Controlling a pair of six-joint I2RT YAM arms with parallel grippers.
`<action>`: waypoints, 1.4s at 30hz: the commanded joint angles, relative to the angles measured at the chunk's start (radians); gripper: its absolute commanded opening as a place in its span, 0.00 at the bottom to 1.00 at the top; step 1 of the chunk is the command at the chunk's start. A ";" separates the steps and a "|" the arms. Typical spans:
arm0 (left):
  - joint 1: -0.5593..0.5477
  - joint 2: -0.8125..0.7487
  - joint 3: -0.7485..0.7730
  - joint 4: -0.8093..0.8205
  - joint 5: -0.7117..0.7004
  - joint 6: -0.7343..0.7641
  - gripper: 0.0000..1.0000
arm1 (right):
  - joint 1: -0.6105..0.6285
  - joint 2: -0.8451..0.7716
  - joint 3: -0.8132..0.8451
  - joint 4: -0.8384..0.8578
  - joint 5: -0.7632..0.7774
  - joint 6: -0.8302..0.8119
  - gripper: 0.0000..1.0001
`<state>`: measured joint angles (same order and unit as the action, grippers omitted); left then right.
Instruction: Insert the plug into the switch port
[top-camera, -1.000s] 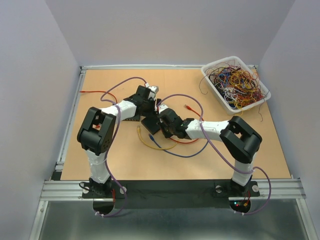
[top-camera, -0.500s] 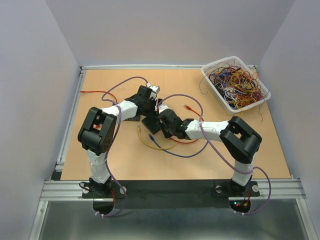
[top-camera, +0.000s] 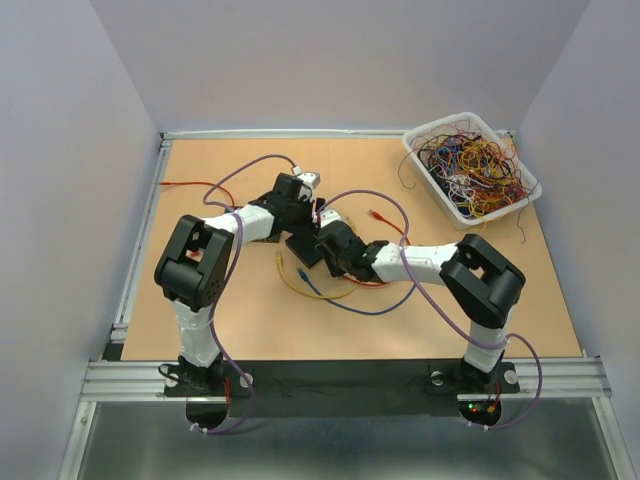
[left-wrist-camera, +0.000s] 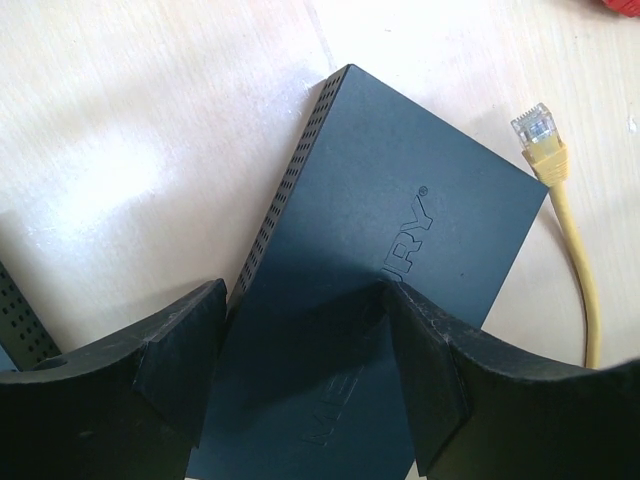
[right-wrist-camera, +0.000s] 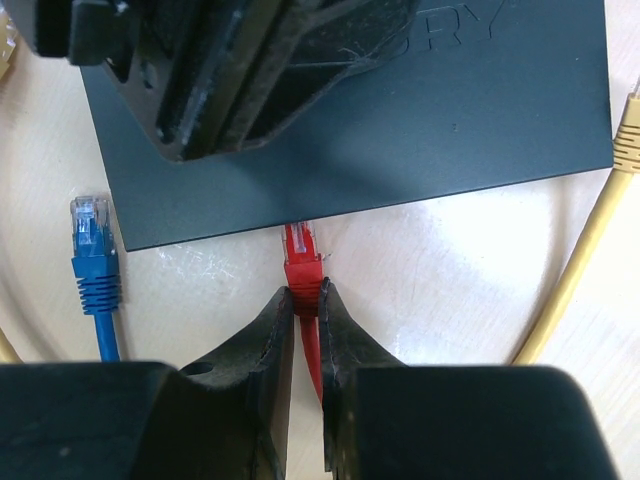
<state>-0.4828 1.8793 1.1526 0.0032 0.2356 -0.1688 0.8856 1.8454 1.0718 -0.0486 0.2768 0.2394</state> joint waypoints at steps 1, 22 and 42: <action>-0.068 0.003 -0.086 -0.161 0.261 -0.086 0.74 | -0.011 -0.021 -0.013 0.289 0.099 -0.011 0.00; -0.077 -0.006 -0.136 -0.143 0.303 -0.081 0.73 | -0.017 0.117 0.241 0.567 0.067 -0.137 0.00; -0.152 0.040 -0.119 -0.196 0.229 -0.038 0.72 | -0.019 0.133 0.409 0.593 -0.286 -0.318 0.00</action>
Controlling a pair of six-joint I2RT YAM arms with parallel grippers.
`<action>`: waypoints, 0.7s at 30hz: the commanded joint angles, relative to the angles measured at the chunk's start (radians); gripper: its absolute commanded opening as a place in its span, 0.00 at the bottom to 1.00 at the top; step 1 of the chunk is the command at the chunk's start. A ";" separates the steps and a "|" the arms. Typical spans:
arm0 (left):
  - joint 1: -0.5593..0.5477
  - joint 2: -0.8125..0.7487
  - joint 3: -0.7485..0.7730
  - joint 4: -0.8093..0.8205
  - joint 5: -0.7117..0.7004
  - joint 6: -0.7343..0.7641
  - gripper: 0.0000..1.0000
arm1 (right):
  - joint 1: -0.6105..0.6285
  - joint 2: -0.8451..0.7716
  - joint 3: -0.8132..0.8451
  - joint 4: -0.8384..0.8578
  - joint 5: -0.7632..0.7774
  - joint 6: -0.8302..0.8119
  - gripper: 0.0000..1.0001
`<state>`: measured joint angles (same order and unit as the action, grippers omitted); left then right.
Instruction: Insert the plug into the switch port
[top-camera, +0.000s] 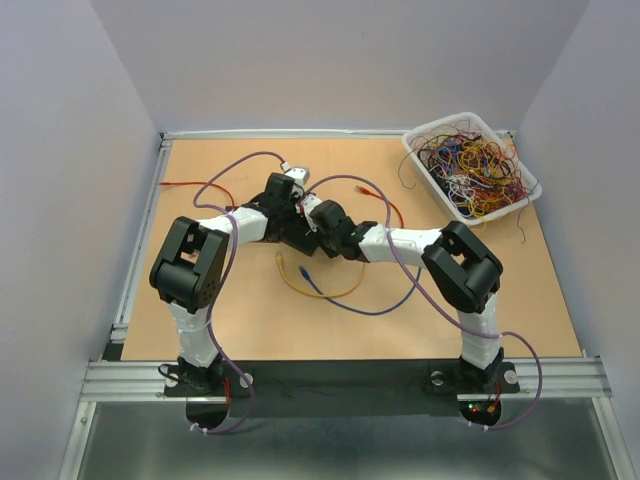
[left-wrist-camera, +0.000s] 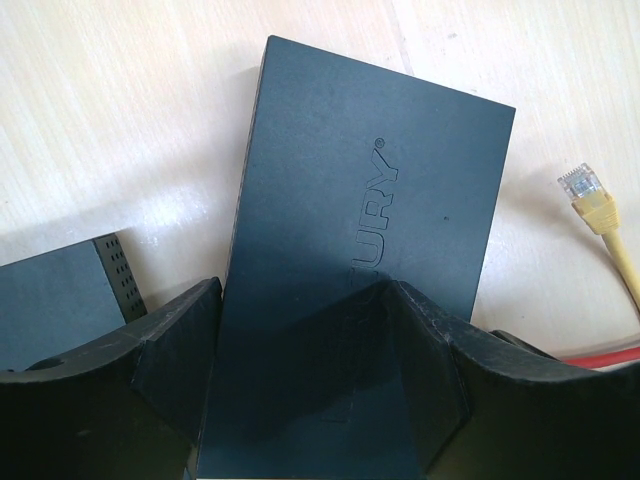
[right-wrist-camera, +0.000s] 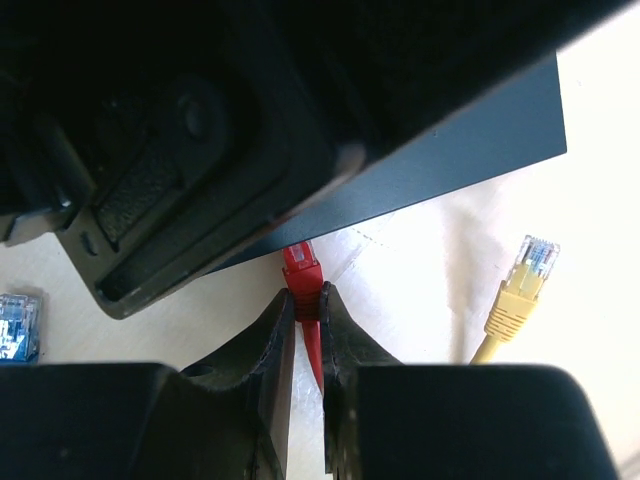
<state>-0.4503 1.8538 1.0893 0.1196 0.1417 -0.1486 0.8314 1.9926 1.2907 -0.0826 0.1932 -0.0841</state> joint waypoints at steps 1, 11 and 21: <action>-0.183 0.068 -0.055 -0.316 0.320 -0.057 0.72 | 0.035 -0.015 0.188 0.627 -0.199 0.015 0.00; -0.185 0.058 -0.048 -0.322 0.292 -0.049 0.72 | 0.035 -0.106 0.039 0.635 -0.140 0.038 0.01; -0.176 0.024 -0.029 -0.350 0.234 -0.025 0.72 | 0.034 -0.222 -0.149 0.633 -0.051 0.056 0.33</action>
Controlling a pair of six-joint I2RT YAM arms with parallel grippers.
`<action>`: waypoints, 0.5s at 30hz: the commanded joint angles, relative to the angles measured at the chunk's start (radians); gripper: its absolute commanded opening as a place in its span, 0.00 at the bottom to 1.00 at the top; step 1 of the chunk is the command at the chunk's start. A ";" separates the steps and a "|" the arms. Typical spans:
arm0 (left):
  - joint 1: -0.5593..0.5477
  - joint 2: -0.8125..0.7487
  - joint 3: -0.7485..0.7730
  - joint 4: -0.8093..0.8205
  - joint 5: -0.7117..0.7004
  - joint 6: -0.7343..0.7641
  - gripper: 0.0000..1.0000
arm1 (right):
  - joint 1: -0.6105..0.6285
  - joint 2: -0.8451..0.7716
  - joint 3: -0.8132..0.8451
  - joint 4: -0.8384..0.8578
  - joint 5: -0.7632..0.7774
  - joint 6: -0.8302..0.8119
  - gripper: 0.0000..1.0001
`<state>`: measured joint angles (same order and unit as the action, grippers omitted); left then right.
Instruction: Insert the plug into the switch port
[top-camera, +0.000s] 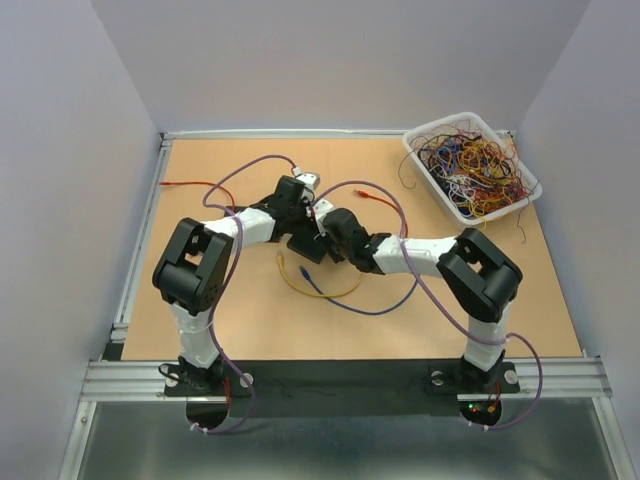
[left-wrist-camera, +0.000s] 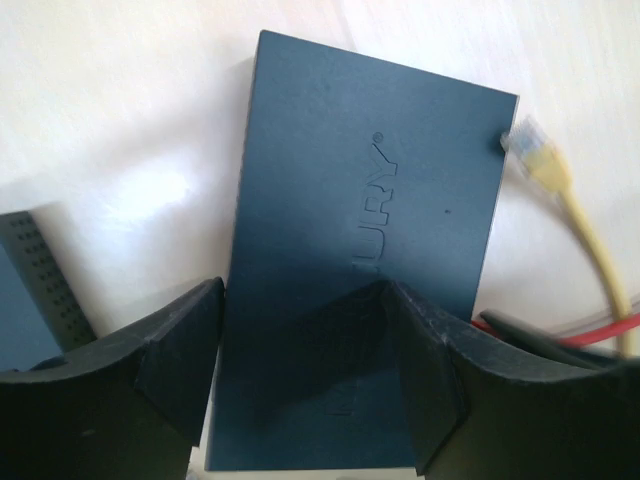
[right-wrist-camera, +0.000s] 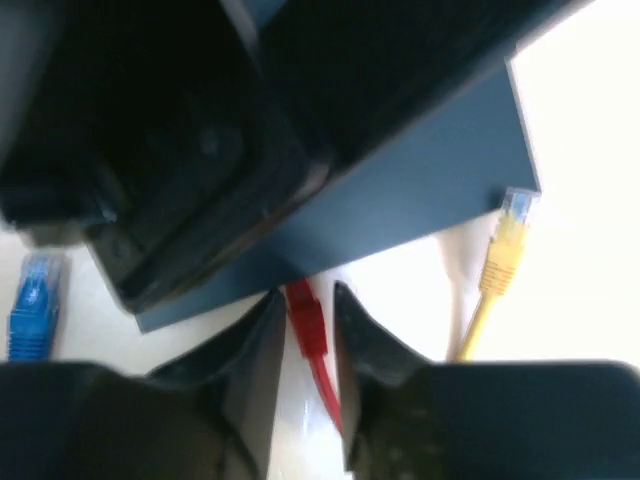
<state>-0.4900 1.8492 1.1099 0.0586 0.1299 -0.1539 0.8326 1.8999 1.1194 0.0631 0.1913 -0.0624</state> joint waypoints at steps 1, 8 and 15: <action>-0.133 0.025 -0.047 -0.289 0.246 -0.018 0.72 | 0.034 -0.142 0.007 0.488 -0.040 0.042 0.37; -0.105 0.008 -0.033 -0.299 0.221 -0.015 0.72 | 0.036 -0.287 -0.124 0.446 -0.035 0.059 0.61; -0.059 -0.019 -0.032 -0.296 0.191 -0.021 0.73 | 0.056 -0.396 -0.190 0.354 -0.050 0.107 0.63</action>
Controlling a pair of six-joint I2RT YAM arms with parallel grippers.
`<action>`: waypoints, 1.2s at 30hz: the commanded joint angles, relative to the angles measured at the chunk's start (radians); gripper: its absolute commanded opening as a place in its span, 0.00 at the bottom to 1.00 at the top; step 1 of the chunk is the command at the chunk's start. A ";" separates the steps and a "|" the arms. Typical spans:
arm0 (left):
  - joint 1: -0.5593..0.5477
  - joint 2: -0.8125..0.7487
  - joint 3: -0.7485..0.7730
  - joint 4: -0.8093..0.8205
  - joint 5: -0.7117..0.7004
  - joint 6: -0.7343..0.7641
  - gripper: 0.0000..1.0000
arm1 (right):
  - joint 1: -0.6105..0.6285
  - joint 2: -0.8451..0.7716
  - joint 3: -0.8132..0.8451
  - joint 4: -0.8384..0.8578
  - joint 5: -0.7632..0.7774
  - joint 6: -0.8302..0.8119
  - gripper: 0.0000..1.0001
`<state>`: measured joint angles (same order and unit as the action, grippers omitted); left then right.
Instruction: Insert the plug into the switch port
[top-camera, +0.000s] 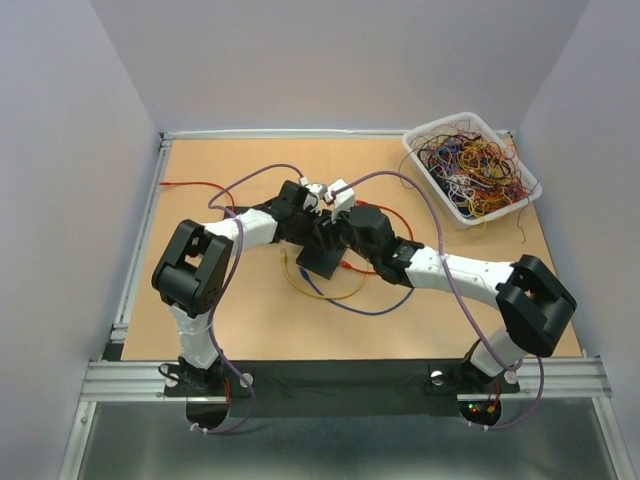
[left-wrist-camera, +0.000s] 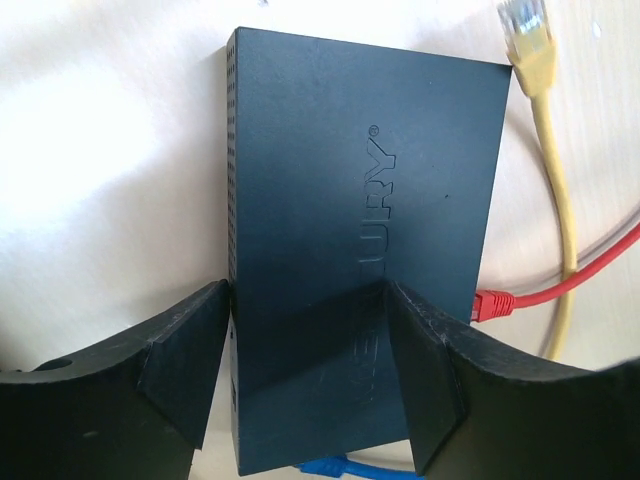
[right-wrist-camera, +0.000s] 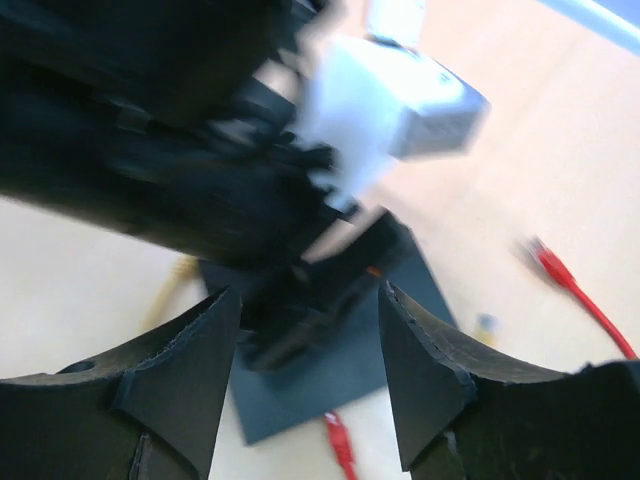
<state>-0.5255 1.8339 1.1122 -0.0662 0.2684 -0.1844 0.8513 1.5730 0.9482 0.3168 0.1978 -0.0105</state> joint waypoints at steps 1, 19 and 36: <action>-0.016 -0.010 -0.034 -0.172 0.045 0.007 0.73 | 0.051 -0.103 -0.035 0.090 -0.060 0.070 0.63; 0.189 -0.288 -0.071 -0.069 -0.007 -0.003 0.75 | 0.261 -0.016 0.038 -0.044 0.028 0.185 0.63; 0.288 -0.452 -0.114 -0.034 -0.248 -0.052 0.75 | 0.262 0.404 0.446 -0.291 0.192 0.204 0.58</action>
<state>-0.2420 1.4506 1.0088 -0.1371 0.0746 -0.2260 1.1076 1.9297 1.3025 0.0738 0.3336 0.1806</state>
